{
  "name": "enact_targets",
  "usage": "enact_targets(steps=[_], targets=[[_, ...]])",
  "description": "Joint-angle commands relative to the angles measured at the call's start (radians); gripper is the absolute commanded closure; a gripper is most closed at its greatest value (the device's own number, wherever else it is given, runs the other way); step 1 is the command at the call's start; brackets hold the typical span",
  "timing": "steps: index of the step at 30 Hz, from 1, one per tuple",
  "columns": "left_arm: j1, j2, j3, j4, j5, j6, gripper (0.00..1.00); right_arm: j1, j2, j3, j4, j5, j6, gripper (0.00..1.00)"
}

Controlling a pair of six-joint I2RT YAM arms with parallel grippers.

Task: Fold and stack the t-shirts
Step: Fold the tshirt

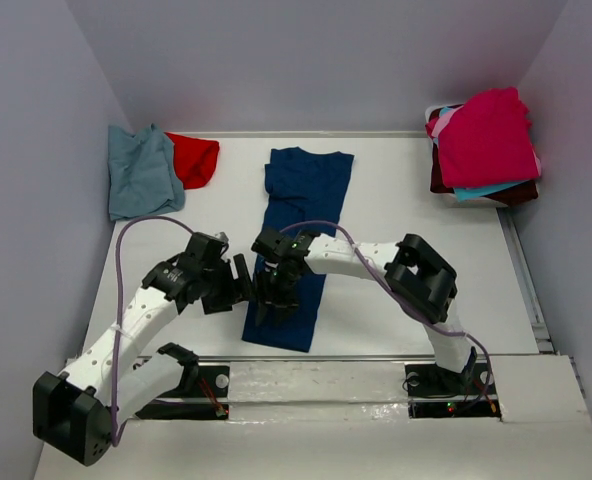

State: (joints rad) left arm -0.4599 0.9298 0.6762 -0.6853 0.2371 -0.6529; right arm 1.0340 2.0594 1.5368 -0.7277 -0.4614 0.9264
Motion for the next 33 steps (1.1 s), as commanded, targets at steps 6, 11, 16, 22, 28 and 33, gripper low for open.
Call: enact_targets(steps=[6,11,16,22,28,33], targets=[[0.010,-0.144,0.072,-0.042,-0.122,-0.070,0.16,0.009,0.033,0.059,-0.001,-0.039,-0.008,0.47],[0.010,-0.177,0.074,-0.046,-0.145,-0.093,0.16,0.009,0.030,0.042,0.001,-0.040,-0.003,0.47],[0.010,-0.230,0.114,-0.054,-0.183,-0.103,0.16,0.018,0.027,0.025,0.008,-0.037,0.003,0.47],[0.010,-0.249,0.132,-0.066,-0.185,-0.097,0.16,0.018,0.034,0.020,0.007,-0.033,0.009,0.47],[0.010,-0.289,0.164,-0.069,-0.190,-0.093,0.16,0.018,0.057,0.023,0.005,-0.026,0.008,0.52],[0.010,-0.318,0.161,-0.056,-0.170,-0.086,0.16,0.018,0.076,0.025,0.005,-0.014,0.006,0.53]])
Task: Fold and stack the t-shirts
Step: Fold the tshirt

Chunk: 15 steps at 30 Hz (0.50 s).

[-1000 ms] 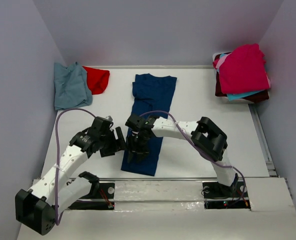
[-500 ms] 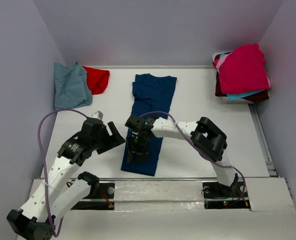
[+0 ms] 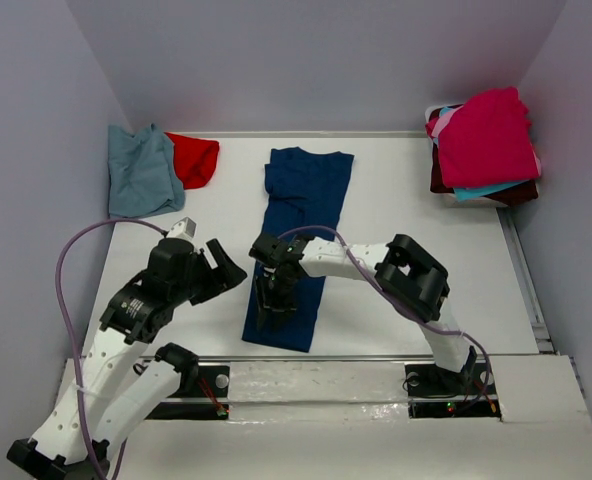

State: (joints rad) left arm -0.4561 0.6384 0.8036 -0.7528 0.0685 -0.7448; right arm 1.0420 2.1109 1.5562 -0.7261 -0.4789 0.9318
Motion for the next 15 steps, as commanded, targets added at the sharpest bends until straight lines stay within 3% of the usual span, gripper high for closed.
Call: enact_targets(steps=[1,10,15], targets=[[0.007,-0.028,0.034,0.015,0.002,0.001,0.16,0.010,0.027,0.005,-0.001,0.009,-0.001,0.53],[0.007,-0.020,0.039,0.020,0.016,0.016,0.16,0.010,0.035,-0.001,-0.012,0.028,0.002,0.53],[0.007,-0.017,0.028,0.026,0.030,0.018,0.16,0.010,0.032,0.004,-0.021,0.034,0.004,0.67]])
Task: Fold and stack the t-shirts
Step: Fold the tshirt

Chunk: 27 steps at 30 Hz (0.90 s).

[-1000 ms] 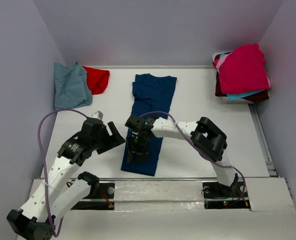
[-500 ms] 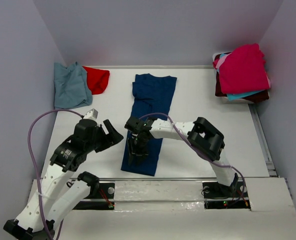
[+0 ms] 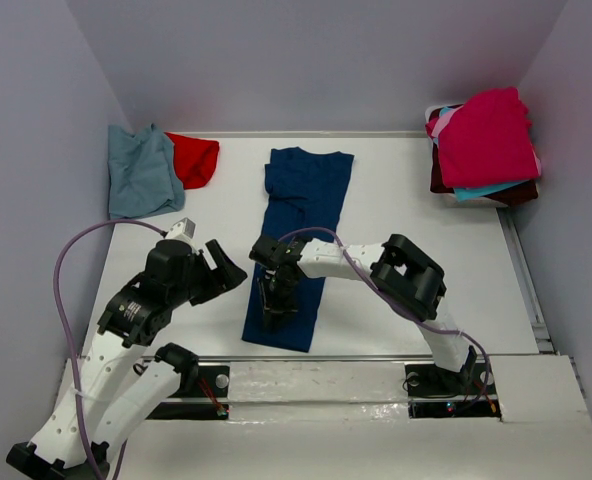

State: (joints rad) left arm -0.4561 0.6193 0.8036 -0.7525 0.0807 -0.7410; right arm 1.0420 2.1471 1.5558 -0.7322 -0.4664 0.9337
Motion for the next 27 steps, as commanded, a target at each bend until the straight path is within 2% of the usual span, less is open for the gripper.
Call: enact_targets(steps=[1,3,9,22,27], targets=[[0.007,0.002,0.026,0.024,0.016,0.014,0.16,0.010,-0.007,0.000,-0.013,0.023,0.005,0.72],[0.007,0.005,0.023,0.022,0.014,0.015,0.16,0.010,-0.015,-0.005,-0.015,0.025,0.005,0.80],[0.007,0.036,0.014,0.028,0.016,0.015,0.16,0.010,-0.053,-0.043,-0.013,0.037,0.011,0.92],[0.007,0.111,-0.035,0.022,0.019,0.015,0.16,0.010,-0.216,-0.160,-0.004,0.068,0.053,0.93],[0.007,0.207,-0.075,0.028,0.066,0.052,0.16,0.010,-0.242,-0.165,-0.013,0.080,0.060,0.93]])
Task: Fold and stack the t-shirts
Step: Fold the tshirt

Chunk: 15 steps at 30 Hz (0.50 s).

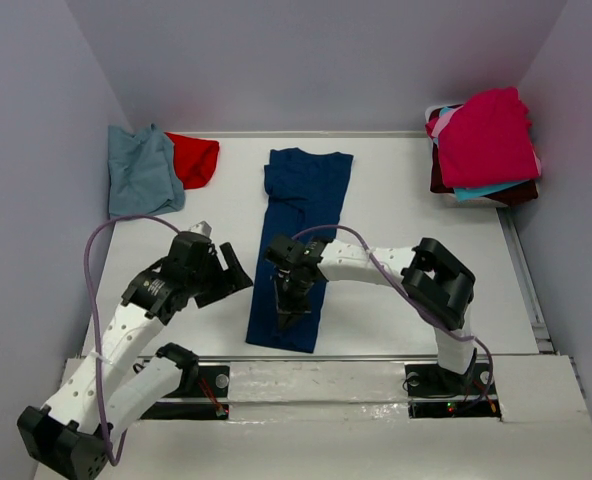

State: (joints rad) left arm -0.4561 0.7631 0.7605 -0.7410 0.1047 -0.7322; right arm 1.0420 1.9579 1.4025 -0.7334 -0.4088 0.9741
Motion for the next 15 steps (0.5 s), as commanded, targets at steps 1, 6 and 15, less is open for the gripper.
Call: enact_targets(steps=[1,6,15], targets=[[0.007,0.080,-0.036,0.023,0.065,0.066,0.16,0.010,-0.056,-0.013,-0.012,0.022,0.023,0.93],[0.007,0.168,-0.087,0.060,0.168,0.103,0.15,0.010,-0.057,0.006,-0.020,0.027,0.023,0.93],[0.007,0.206,-0.182,0.141,0.346,0.113,0.15,0.010,-0.054,0.035,-0.026,0.031,0.023,0.93]])
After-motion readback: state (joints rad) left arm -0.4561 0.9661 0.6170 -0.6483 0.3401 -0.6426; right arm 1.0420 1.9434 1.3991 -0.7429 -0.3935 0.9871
